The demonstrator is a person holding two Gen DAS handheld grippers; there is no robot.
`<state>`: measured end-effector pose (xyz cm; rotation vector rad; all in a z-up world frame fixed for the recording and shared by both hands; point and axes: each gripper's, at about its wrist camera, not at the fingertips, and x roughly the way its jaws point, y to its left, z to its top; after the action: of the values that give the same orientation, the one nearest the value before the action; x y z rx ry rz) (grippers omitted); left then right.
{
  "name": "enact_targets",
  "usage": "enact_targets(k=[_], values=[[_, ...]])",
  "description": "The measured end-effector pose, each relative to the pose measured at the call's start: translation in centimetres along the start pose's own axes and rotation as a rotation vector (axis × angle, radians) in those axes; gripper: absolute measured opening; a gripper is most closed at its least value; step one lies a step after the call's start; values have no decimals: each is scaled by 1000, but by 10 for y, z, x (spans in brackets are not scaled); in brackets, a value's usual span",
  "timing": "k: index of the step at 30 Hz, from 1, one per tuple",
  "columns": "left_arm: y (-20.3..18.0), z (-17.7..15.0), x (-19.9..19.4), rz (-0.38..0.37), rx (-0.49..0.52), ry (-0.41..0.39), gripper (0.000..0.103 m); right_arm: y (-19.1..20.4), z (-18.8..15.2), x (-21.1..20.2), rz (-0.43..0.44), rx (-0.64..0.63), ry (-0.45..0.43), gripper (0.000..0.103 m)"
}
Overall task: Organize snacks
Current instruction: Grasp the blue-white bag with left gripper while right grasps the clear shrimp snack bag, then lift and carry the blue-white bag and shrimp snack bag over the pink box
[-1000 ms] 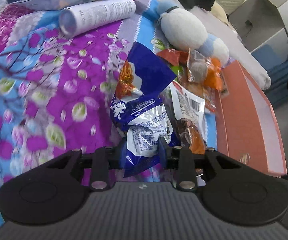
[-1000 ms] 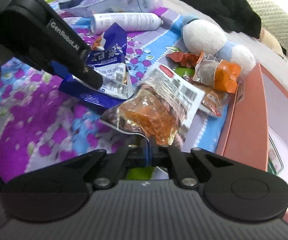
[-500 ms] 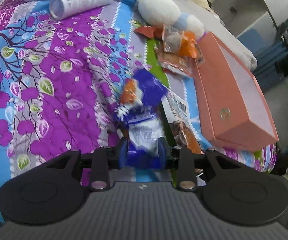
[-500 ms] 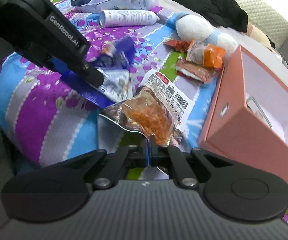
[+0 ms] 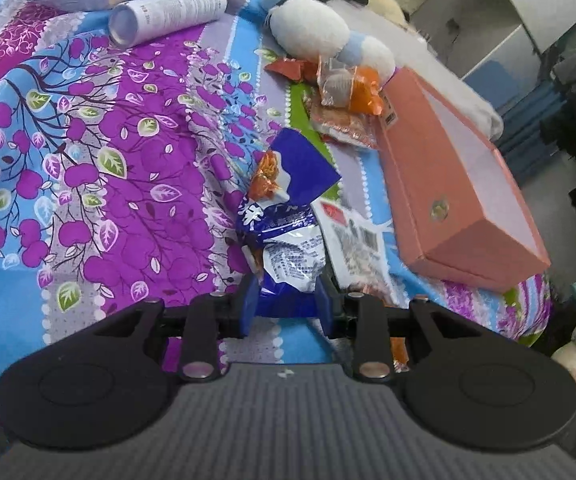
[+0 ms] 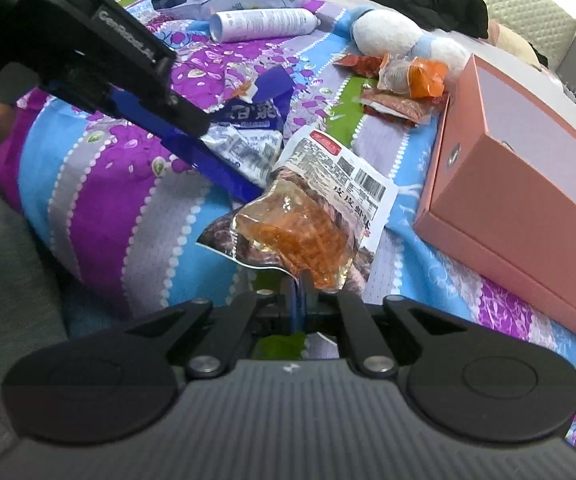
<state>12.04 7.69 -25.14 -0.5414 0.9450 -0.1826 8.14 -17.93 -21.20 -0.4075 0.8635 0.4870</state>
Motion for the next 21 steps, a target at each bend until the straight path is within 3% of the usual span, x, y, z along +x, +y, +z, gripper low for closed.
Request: enact_targets(k=[2, 4, 5, 6, 8, 9, 15, 21], values=[[1, -1, -1, -15, -18, -13, 40, -4, -3, -1, 9, 15, -3, 8], [2, -1, 0, -23, -44, -8, 54, -9, -5, -2, 28, 42, 2, 11], [2, -1, 1, -17, -54, -7, 65, -11, -5, -3, 35, 63, 5, 18], [1, 0, 2, -9, -53, -9, 72, -15, -5, -4, 51, 95, 5, 28], [-2, 2, 6, -3, -40, -8, 76, -22, -6, -8, 75, 162, -16, 86], [-3, 3, 8, -7, -35, -1, 79, -26, -7, -11, 80, 199, -43, 92], [-14, 11, 31, 42, -15, 16, 82, -47, -5, -5, 60, 409, -121, 91], [-22, 16, 51, 87, 16, 39, 82, -46, 5, 26, 86, 446, -106, 91]])
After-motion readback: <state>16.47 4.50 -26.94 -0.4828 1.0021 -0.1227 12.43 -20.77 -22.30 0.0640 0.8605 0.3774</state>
